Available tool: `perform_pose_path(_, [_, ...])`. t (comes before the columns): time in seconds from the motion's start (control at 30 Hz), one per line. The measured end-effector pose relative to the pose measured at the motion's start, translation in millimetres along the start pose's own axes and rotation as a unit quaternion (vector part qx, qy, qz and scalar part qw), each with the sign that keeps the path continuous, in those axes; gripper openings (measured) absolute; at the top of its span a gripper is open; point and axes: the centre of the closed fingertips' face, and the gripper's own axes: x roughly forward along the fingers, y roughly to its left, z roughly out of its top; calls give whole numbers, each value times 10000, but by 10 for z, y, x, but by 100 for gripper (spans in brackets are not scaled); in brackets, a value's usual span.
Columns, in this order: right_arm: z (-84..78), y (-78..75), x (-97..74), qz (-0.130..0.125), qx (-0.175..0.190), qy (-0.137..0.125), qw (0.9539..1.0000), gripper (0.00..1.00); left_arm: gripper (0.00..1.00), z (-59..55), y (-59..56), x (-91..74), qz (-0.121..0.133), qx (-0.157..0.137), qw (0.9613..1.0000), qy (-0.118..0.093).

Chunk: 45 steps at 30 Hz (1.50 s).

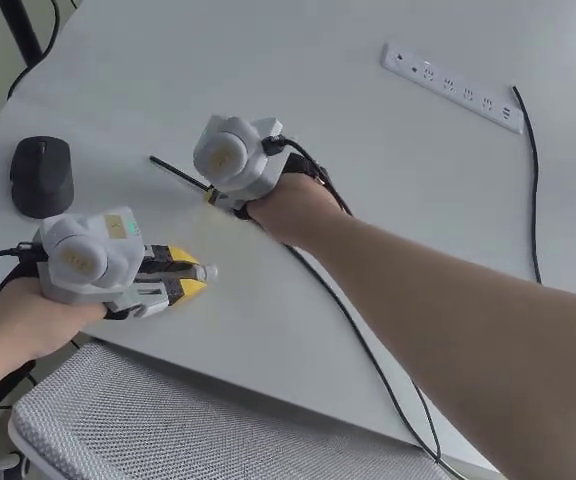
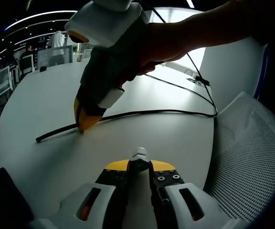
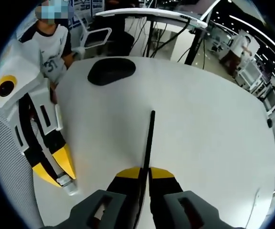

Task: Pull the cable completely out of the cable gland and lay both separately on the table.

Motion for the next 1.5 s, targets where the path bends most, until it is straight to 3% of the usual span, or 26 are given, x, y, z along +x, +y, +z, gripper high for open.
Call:
perform_pose_path(0.2, [-19, -76, 39, -152, 34, 31, 9999, 6, 16, 8, 4, -1, 17, 34, 10000, 1])
perform_pose_path(0.43, [-28, -134, 43, -161, 159, -18, 9997, 10, 17, 17, 11, 8, 16, 66, 10000, 48])
perform_pose_path(0.5, [-26, -153, 45, -139, 337, -68, 9993, 14, 21, 22, 12, 9, 27, 76, 9999, 66])
perform_pose_path(0.77, [-35, -198, -44, -258, 472, -224, 9983, 29, 30, 54, 9, 22, 69, 170, 9998, 53])
perform_pose_path(1.17, [-44, -277, -477, -551, 778, -640, 9934, 39, 36, 88, 29, -35, 162, 131, 9998, 58])
perform_pose_path(1.27, [-118, -321, -642, -720, 948, -740, 9901, 48, 38, 107, 24, -64, 208, 193, 9995, 105])
perform_pose_path(1.5, [-496, -365, -1121, -1042, 1443, -995, 9790, 51, 42, 180, -14, -131, 238, 182, 9995, 44])
